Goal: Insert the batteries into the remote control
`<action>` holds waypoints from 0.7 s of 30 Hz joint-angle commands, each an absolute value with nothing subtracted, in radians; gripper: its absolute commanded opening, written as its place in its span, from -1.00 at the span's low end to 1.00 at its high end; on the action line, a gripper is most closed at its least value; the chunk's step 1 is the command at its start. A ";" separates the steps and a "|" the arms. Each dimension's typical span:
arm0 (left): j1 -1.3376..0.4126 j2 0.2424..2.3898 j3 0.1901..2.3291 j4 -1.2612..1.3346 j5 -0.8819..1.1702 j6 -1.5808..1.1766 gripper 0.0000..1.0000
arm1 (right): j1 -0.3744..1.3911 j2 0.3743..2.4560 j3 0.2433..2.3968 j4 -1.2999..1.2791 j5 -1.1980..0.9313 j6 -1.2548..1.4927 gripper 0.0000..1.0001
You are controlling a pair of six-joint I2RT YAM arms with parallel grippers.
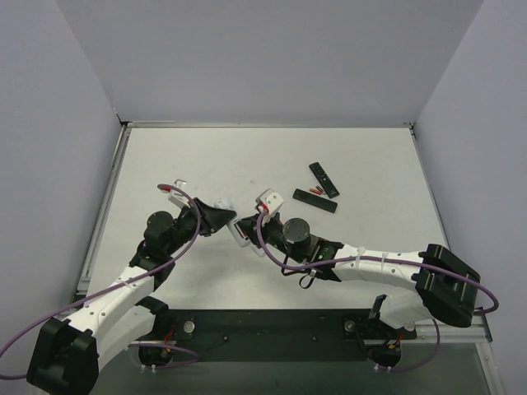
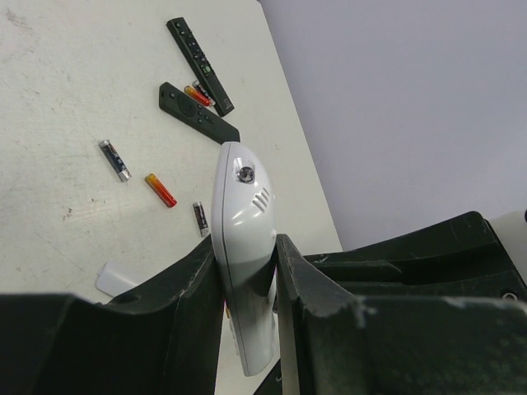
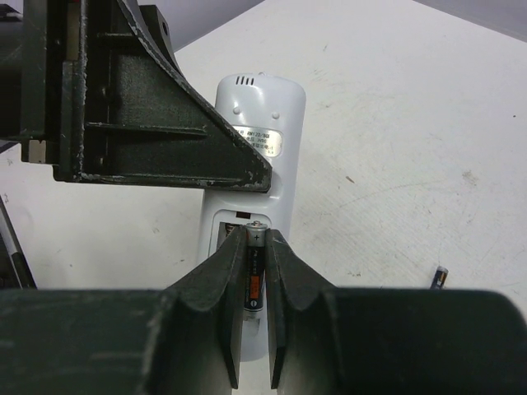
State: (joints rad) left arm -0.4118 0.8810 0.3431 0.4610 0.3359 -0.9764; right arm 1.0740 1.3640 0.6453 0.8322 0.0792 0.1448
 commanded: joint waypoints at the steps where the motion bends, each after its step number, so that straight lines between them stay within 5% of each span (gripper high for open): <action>1: -0.419 0.874 0.345 0.554 0.347 -1.034 -1.00 | 1.068 1.333 0.641 0.922 0.038 0.150 -1.00; 21: -0.419 0.859 0.327 0.574 0.328 -1.131 -1.00 | 1.061 1.351 0.632 0.942 0.020 0.124 -0.99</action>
State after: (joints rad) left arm -0.4137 0.8810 0.3252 0.4858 0.3286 -1.0966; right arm 1.0672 1.3640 0.6441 0.8719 0.0368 0.1299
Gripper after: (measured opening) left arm 0.362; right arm 0.080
